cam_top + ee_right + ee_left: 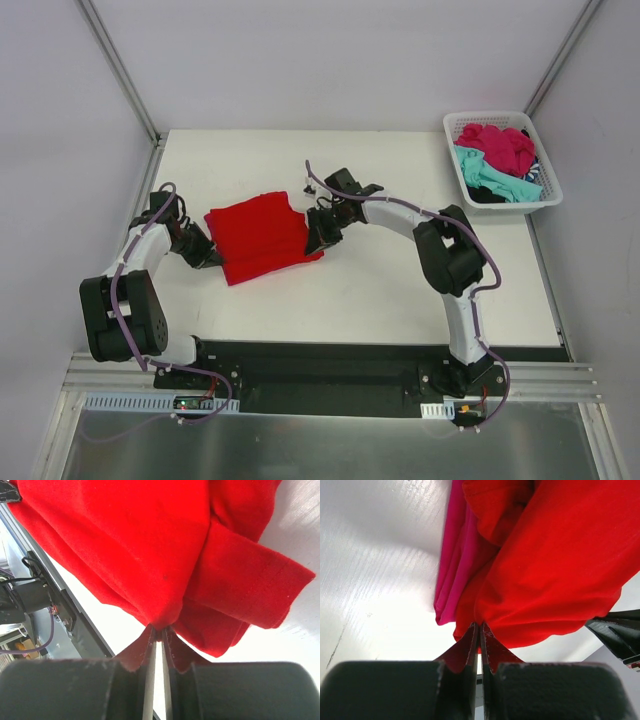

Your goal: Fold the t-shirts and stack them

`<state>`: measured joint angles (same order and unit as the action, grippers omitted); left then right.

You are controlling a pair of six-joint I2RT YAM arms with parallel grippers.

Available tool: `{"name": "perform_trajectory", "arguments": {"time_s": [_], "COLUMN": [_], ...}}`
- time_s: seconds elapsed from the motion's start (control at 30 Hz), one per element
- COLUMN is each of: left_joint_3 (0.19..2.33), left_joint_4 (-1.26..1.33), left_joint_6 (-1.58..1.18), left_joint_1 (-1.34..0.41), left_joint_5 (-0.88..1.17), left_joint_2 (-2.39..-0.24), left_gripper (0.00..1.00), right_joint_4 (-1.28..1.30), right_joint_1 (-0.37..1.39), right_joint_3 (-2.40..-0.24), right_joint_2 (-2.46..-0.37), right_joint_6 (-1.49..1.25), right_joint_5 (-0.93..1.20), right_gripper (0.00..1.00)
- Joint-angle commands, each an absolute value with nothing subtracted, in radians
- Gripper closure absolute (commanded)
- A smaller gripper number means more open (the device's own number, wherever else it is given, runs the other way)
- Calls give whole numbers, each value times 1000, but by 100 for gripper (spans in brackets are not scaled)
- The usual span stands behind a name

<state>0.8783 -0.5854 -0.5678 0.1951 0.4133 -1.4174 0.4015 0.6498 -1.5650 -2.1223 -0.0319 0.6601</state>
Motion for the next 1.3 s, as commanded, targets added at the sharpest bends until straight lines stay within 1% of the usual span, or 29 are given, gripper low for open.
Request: {"name": "perform_trajectory", "arguments": {"time_s": [0.0,0.03,0.17,0.2,0.23,0.37,0.57,0.77,0.83,0.9,1.03,1.13,1.27], "left_joint_3": [900,900,902,902,902,902,905,913,936,968,1040,1094,1127], "left_joint_4": [-604,-604,-606,-606,-604,-606,-606,-612,-627,-647,-692,-704,-704], "left_joint_6": [-555,-554,-555,-554,-555,-555,-554,-554,-554,-554,-554,-572,-598], "left_joint_1": [192,193,192,192,192,190,190,190,190,190,173,138,78], "left_joint_5": [411,410,411,413,411,411,419,429,437,442,423,429,436], "left_joint_2": [-1420,-1420,-1420,-1422,-1422,-1422,-1417,-1405,-1396,-1387,-1367,-1364,-1407], "left_gripper": [100,100,100,100,100,100,100,100,88,78,63,60,59], "right_joint_4": [417,404,377,373,362,339,331,406,454,504,554,575,606], "right_joint_1": [649,653,660,661,663,672,681,698,699,703,706,709,715], "right_joint_3": [-1546,-1537,-1490,-1476,-1468,-1445,-1466,-1528,-1578,-1639,-1713,-1764,-1815], "right_joint_2": [-2111,-2103,-2083,-2080,-2079,-2074,-2066,-2028,-2011,-2002,-1984,-1993,-2023], "right_joint_6": [-6,-6,-12,-17,-17,-26,-38,-29,-22,-11,-5,-6,-6], "right_joint_5": [655,649,638,637,634,634,629,612,603,601,592,603,604], "right_gripper": [86,82,75,72,66,66,66,67,67,67,67,66,67]}}
